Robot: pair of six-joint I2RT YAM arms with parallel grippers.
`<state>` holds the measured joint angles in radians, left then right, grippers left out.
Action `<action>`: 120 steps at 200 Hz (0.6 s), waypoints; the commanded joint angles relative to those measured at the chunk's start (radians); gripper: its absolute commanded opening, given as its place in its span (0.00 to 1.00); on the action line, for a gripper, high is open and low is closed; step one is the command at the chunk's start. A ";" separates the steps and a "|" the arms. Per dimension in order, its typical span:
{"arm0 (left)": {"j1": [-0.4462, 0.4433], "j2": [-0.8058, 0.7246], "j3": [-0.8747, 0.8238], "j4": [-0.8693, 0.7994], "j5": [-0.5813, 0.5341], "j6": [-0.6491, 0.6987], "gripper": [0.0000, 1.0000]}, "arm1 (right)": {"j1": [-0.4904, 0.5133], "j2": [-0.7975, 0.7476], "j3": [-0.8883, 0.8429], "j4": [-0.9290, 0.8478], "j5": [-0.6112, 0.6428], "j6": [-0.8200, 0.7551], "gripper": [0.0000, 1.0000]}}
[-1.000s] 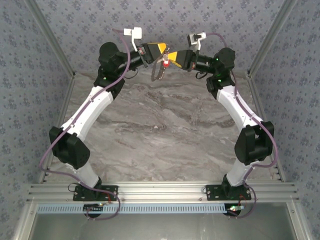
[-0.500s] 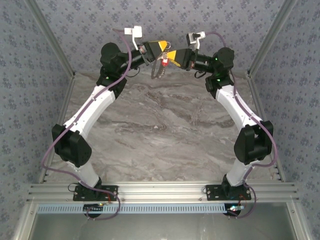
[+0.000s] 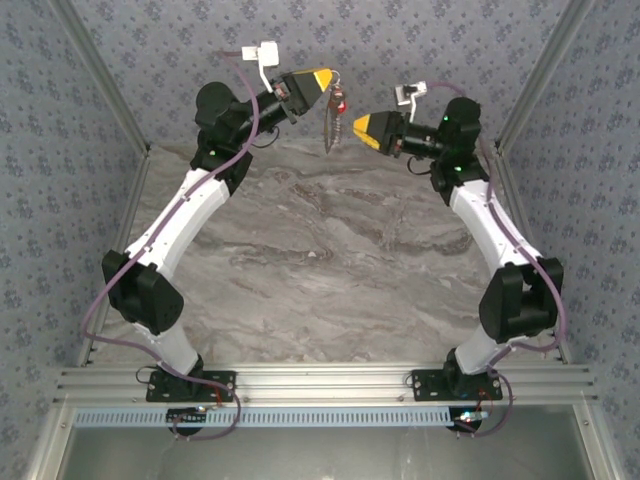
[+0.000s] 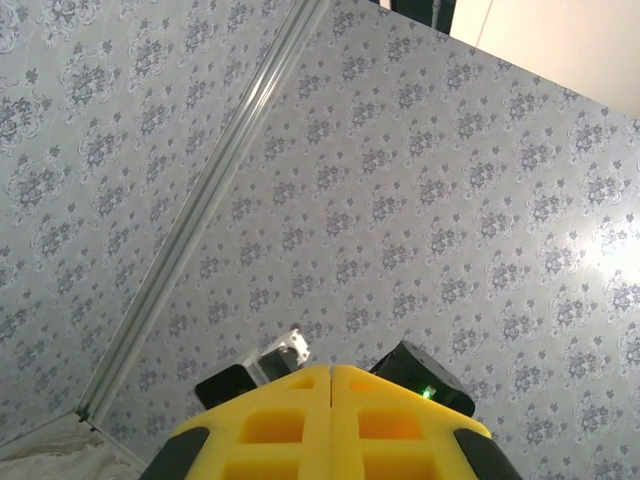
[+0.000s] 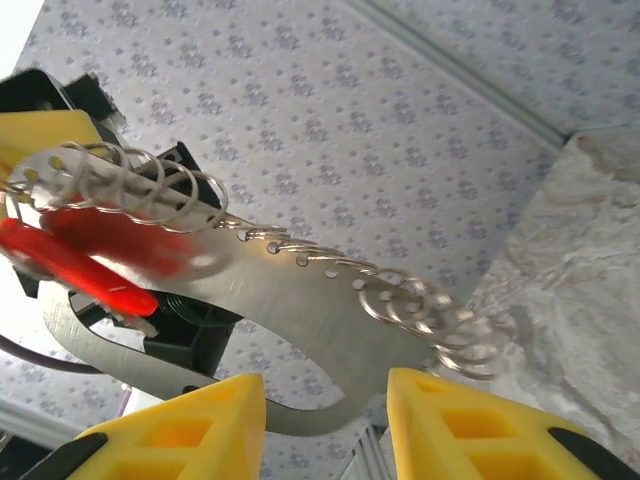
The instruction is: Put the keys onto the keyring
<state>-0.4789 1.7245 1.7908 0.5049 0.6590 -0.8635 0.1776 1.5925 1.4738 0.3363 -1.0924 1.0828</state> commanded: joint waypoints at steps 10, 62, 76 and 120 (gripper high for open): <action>-0.005 -0.004 0.035 0.073 -0.016 -0.022 0.00 | -0.045 -0.096 0.007 -0.138 0.042 -0.121 0.40; -0.007 -0.009 0.014 0.092 -0.022 -0.037 0.00 | 0.000 -0.107 0.102 -0.087 0.098 -0.086 0.46; -0.006 -0.010 0.009 0.097 -0.025 -0.042 0.00 | 0.021 -0.096 0.135 -0.073 0.114 -0.082 0.46; -0.008 -0.015 -0.007 0.114 -0.037 -0.052 0.00 | 0.050 -0.063 0.194 0.063 0.194 -0.035 0.46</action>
<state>-0.4801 1.7245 1.7905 0.5323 0.6411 -0.9031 0.2249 1.5093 1.6295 0.2844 -0.9695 1.0203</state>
